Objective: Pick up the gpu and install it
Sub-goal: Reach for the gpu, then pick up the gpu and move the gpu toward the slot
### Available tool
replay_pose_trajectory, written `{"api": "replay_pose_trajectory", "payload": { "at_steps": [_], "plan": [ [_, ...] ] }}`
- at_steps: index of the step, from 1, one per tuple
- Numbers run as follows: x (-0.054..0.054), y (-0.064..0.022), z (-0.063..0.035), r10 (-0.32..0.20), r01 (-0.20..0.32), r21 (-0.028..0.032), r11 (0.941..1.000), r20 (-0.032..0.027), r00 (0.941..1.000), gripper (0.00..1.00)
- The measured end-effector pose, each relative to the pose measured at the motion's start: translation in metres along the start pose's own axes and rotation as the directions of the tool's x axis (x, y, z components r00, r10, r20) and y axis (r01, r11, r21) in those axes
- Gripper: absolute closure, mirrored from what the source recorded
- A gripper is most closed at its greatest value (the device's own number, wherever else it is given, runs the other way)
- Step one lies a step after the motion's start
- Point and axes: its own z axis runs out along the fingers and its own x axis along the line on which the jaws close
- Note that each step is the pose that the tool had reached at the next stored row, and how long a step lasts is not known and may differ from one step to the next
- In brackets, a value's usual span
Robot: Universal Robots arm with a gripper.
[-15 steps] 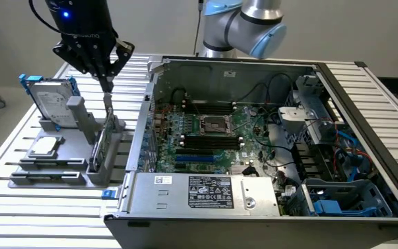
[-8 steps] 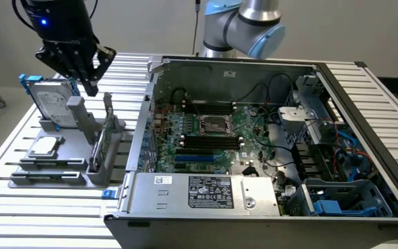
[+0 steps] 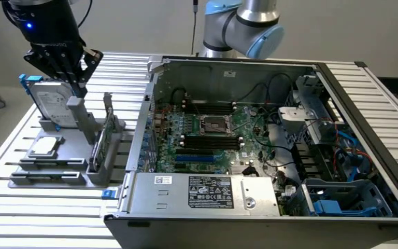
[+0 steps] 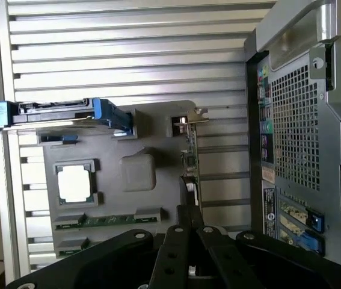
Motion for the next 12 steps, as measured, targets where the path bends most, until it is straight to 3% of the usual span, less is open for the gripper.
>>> {"api": "replay_pose_trajectory", "payload": {
  "at_steps": [12],
  "plan": [
    [0.0, 0.0, 0.0001, 0.0, 0.0, -0.0001, 1.0, 0.0002, 1.0, 0.89]
  ]
}}
